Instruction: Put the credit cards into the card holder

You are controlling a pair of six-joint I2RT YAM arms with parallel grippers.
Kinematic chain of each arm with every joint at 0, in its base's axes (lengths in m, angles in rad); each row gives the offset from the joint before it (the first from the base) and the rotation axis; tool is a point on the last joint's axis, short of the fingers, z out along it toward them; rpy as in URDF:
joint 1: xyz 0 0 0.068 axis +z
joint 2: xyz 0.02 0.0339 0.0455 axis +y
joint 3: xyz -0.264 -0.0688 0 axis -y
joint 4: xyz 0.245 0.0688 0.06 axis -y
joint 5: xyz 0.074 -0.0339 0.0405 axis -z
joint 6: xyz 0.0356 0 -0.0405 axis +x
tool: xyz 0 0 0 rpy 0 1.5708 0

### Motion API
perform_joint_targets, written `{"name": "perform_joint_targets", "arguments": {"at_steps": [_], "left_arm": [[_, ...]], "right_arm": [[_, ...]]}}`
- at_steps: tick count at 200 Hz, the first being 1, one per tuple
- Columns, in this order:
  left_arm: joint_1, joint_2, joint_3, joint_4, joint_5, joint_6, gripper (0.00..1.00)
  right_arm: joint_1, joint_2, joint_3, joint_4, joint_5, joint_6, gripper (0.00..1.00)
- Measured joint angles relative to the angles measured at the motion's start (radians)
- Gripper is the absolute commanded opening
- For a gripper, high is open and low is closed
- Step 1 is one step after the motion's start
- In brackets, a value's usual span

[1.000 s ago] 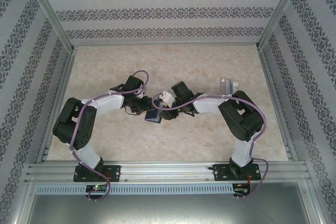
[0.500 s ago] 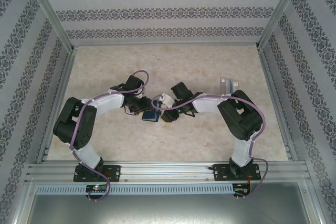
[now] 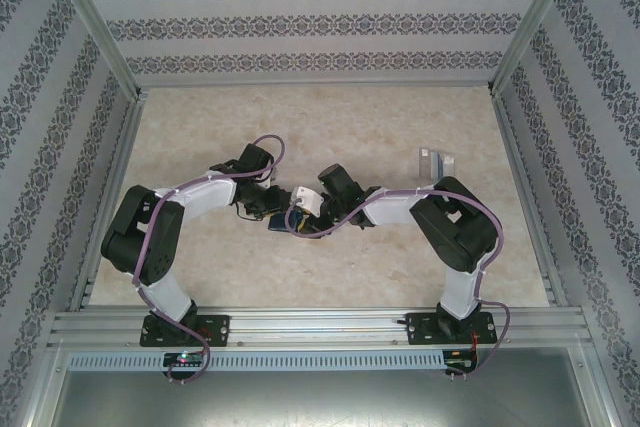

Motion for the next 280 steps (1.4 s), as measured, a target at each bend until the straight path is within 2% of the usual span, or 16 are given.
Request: {"name": "perform_joint_targets", "arguments": {"at_steps": [76, 113, 137, 170, 194, 211, 240, 280], "left_arm": [[0.002, -0.001, 0.002, -0.032, -0.001, 0.032, 0.34], [0.008, -0.001, 0.002, -0.05, 0.019, 0.058, 0.34], [0.008, -0.001, 0.002, -0.058, 0.038, 0.073, 0.34], [0.008, -0.001, 0.002, -0.067, 0.042, 0.085, 0.34], [0.009, -0.001, 0.005, -0.076, 0.04, 0.096, 0.34], [0.011, -0.001, 0.006, -0.082, 0.038, 0.103, 0.34], [0.015, -0.001, 0.01, -0.095, 0.037, 0.104, 0.34], [0.015, 0.004, 0.011, -0.098, 0.033, 0.109, 0.34]], "right_arm": [[-0.001, 0.024, 0.006, 0.055, -0.004, -0.014, 0.46], [-0.014, 0.024, 0.01, 0.044, -0.011, -0.038, 0.47], [-0.016, 0.026, 0.035, 0.018, -0.014, -0.049, 0.54], [-0.008, 0.037, 0.057, -0.016, -0.014, -0.075, 0.53], [0.0, 0.058, 0.087, -0.064, -0.019, -0.1, 0.41], [0.006, 0.062, 0.104, -0.089, -0.023, -0.125, 0.26], [0.006, 0.058, 0.087, -0.055, -0.023, -0.126, 0.2], [0.002, 0.013, -0.028, 0.086, -0.017, -0.043, 0.2]]}}
